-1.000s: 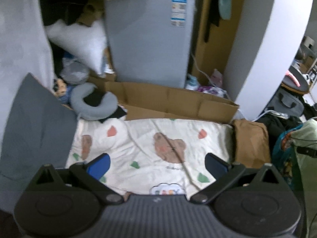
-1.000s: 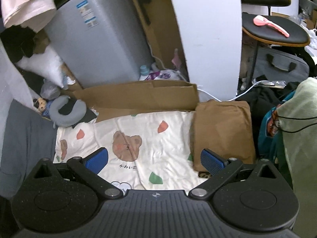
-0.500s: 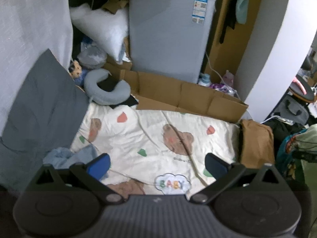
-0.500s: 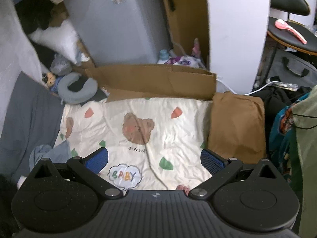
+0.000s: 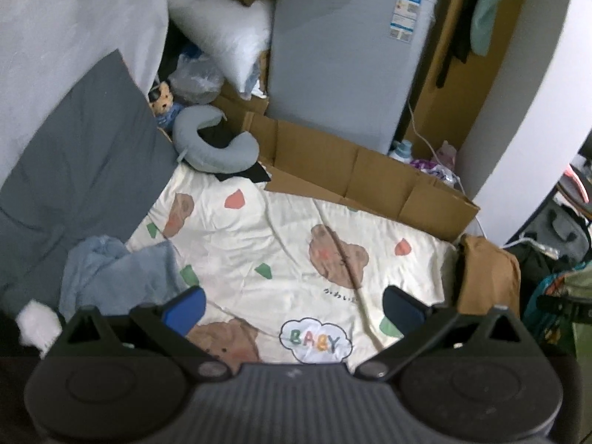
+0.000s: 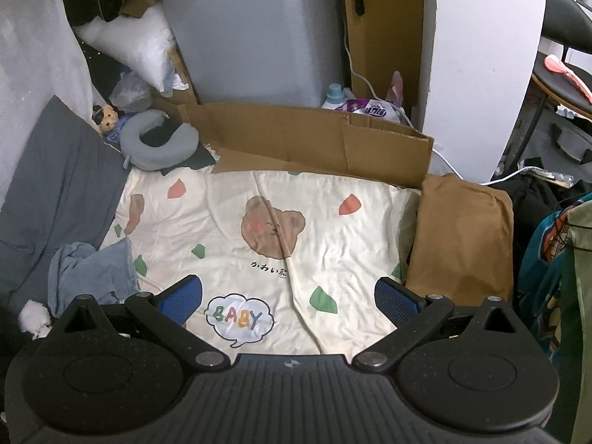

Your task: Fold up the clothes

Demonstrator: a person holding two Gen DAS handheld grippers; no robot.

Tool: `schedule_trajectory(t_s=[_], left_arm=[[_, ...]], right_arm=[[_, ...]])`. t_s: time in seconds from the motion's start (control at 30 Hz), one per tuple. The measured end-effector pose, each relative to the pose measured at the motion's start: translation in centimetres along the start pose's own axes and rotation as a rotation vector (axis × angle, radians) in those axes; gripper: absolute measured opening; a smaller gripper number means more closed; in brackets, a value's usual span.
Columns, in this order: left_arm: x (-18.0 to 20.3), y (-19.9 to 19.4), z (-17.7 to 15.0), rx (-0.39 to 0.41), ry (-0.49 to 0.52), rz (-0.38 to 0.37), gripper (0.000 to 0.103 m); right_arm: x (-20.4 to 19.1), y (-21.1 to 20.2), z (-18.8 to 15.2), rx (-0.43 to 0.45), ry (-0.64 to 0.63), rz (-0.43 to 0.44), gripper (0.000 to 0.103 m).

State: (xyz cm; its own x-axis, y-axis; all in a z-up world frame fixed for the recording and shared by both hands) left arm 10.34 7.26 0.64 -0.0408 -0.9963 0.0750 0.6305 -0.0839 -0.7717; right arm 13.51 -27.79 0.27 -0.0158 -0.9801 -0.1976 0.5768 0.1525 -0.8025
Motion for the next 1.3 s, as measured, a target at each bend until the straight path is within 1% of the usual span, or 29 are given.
schedule_trajectory(t_s=[0.17,0.2,0.3,0.47,0.6,0.8,0.9,1.0,1.3], left_arm=[[0.4,2.0,-1.2,0.017,-0.020,0.037,0.103],[0.5,2.6,-1.5,0.013,-0.026,0.045,0.103],[1.1,3.9,-2.7,-0.006,-0.043,0.038,0.103],[2.5,5.5,-4.5,-0.039,-0.025,0.029,0.103],[2.8,6.2,-5.1,-0.057,-0.017,0.060,0.103],[3.2,6.7,-5.8,-0.065,-0.034,0.056,0.103],[3.4,6.6,-5.9,-0.055,-0.035,0.064,0.103],[3.6,6.4,-6.0,-0.046,-0.036,0.068,0.103],[4.5,6.5,-6.8,-0.077,-0.025,0.047,0.103]], right_arm=[[-0.5,1.1,-1.0,-0.021,0.017,0.009,0.102],[-0.6,1.5,-1.2,-0.024,0.018,0.005,0.102],[-0.8,2.5,-1.9,-0.036,0.020,-0.008,0.102],[-1.2,3.7,-3.0,-0.053,0.015,0.002,0.102],[-1.6,3.7,-2.9,-0.049,-0.003,0.000,0.102],[-2.0,3.6,-3.5,-0.072,-0.025,-0.001,0.102],[-2.1,3.5,-3.7,-0.085,-0.035,0.003,0.102],[-1.8,3.5,-3.9,-0.088,-0.033,-0.017,0.102],[-2.3,3.5,-5.0,-0.102,-0.054,-0.034,0.102]])
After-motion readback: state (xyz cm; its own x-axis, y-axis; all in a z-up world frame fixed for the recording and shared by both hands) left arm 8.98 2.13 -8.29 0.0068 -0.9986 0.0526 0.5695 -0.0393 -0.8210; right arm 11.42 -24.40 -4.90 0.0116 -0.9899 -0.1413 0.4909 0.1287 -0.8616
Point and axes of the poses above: each gripper's, at about its wrist camera, not at the fingertips, and y roughly the way its jaws point, x to its right, z to its top, the point moved 7 cm from there along y, roughly the way its jaws point, and after that the axes turned 2 degrees about y, right-handed, at the moved point
